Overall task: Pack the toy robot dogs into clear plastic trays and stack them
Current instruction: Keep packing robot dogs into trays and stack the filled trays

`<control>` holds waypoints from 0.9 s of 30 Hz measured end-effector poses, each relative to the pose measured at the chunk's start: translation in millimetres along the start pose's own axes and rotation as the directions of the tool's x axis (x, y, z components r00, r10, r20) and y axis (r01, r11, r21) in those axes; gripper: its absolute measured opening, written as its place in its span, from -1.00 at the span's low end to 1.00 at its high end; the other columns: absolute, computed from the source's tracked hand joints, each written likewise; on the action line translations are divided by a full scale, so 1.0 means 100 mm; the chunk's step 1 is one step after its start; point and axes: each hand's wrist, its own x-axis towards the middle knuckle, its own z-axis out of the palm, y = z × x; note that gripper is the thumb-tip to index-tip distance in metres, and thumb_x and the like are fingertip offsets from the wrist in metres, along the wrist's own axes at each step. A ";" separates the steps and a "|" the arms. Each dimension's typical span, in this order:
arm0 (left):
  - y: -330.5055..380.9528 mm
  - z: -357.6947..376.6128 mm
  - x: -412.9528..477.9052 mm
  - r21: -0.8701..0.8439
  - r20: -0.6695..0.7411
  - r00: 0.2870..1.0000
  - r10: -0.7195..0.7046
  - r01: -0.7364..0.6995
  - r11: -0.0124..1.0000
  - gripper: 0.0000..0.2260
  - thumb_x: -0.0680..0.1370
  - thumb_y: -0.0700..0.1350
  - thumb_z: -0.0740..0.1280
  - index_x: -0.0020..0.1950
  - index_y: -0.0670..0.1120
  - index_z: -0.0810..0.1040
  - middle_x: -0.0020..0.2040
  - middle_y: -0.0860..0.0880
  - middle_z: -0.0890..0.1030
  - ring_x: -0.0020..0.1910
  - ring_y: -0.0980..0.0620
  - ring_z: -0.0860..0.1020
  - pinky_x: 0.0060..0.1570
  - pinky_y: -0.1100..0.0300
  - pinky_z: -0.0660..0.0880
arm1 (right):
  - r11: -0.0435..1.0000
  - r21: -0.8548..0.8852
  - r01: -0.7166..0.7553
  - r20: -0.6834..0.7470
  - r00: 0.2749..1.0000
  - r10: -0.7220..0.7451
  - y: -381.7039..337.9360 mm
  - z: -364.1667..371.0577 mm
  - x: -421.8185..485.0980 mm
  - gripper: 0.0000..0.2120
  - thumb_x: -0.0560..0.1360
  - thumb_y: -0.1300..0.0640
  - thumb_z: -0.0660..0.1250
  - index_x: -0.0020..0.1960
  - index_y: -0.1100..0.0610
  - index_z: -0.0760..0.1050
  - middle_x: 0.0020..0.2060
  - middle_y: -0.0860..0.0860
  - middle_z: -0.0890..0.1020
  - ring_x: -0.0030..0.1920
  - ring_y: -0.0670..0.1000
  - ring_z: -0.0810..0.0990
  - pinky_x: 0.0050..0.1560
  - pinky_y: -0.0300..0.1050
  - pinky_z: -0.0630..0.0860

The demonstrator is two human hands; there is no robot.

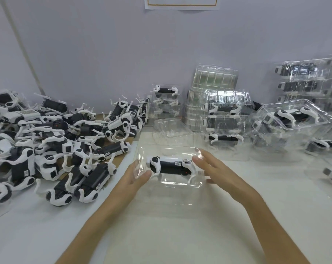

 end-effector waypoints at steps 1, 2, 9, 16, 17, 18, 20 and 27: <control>0.00 -0.01 -0.01 -0.018 -0.033 0.999 0.009 -0.010 1.000 -0.40 0.21 0.52 0.38 0.21 0.60 0.30 0.28 0.31 0.53 0.24 0.36 0.50 0.25 0.22 0.36 | 0.998 0.031 0.048 0.027 0.998 -0.048 -0.01 0.02 0.00 -0.26 0.35 -0.46 0.25 0.49 -0.38 0.18 0.31 -0.28 0.37 0.15 -0.17 0.61 0.08 -0.20 0.55; 0.01 -0.02 -0.01 -0.044 -0.055 0.998 0.013 -0.016 0.999 -0.33 0.18 0.47 0.43 0.26 0.54 0.31 0.30 0.18 0.54 0.25 0.24 0.54 0.31 0.12 0.38 | 0.994 0.047 0.094 0.044 0.994 -0.096 -0.01 0.03 0.00 -0.25 0.37 -0.41 0.30 0.50 -0.40 0.13 0.28 -0.34 0.34 0.08 -0.18 0.65 -0.04 -0.24 0.59; 0.05 -0.02 -0.03 -0.166 -0.102 0.993 0.058 -0.075 0.983 -0.21 0.11 0.22 0.56 0.30 0.33 0.34 0.21 0.10 0.59 0.01 0.16 0.66 0.08 0.13 0.47 | 0.965 0.046 0.257 -0.041 0.966 -0.255 0.01 0.12 0.03 -0.30 0.38 -0.29 0.42 0.45 -0.45 0.20 0.37 -0.35 0.35 -0.07 -0.21 0.65 -0.11 -0.34 0.53; 0.02 -0.04 -0.01 -0.118 -0.183 0.982 0.056 -0.079 0.990 -0.06 0.03 0.24 0.56 0.37 0.24 0.29 0.20 0.13 0.54 0.06 0.16 0.57 -0.08 0.27 0.45 | 0.949 0.010 0.315 -0.160 0.937 -0.310 -0.02 0.19 0.02 -0.34 0.34 -0.28 0.43 0.40 -0.36 0.31 0.30 -0.42 0.38 0.01 -0.22 0.59 -0.06 -0.34 0.45; 0.02 -0.04 -0.01 -0.108 -0.197 0.979 0.052 -0.074 0.991 -0.05 0.03 0.25 0.56 0.38 0.23 0.29 0.19 0.14 0.53 0.01 0.20 0.58 -0.10 0.28 0.45 | 0.948 0.014 0.318 -0.172 0.935 -0.311 -0.03 0.19 0.01 -0.38 0.37 -0.25 0.44 0.38 -0.36 0.32 0.28 -0.44 0.39 0.00 -0.21 0.59 -0.08 -0.36 0.46; 0.02 -0.03 -0.01 -0.099 -0.213 0.976 0.048 -0.071 0.993 -0.06 0.04 0.25 0.57 0.37 0.22 0.30 0.18 0.14 0.53 -0.04 0.24 0.59 -0.13 0.29 0.45 | 0.947 0.015 0.322 -0.177 0.933 -0.314 -0.03 0.19 0.01 -0.44 0.42 -0.20 0.45 0.35 -0.39 0.32 0.25 -0.47 0.40 0.00 -0.21 0.59 -0.10 -0.38 0.47; 0.02 -0.01 -0.01 -0.072 -0.251 0.966 0.056 -0.076 0.994 -0.13 0.13 0.23 0.62 0.36 0.20 0.32 0.18 0.11 0.51 -0.16 0.28 0.60 -0.16 0.28 0.47 | 0.944 0.020 0.329 -0.178 0.931 -0.320 -0.04 0.20 0.00 -0.49 0.47 -0.12 0.45 0.29 -0.45 0.30 0.19 -0.54 0.40 -0.01 -0.22 0.59 -0.10 -0.43 0.47; 0.00 -0.03 0.00 -0.087 -0.247 0.968 0.046 -0.069 0.994 -0.22 0.22 0.16 0.58 0.37 0.18 0.32 0.20 0.07 0.55 -0.05 0.16 0.63 -0.05 0.18 0.51 | 0.953 0.006 0.303 -0.148 0.943 -0.298 -0.06 0.24 0.00 -0.35 0.37 -0.28 0.39 0.42 -0.32 0.27 0.34 -0.42 0.35 0.04 -0.24 0.59 -0.02 -0.27 0.47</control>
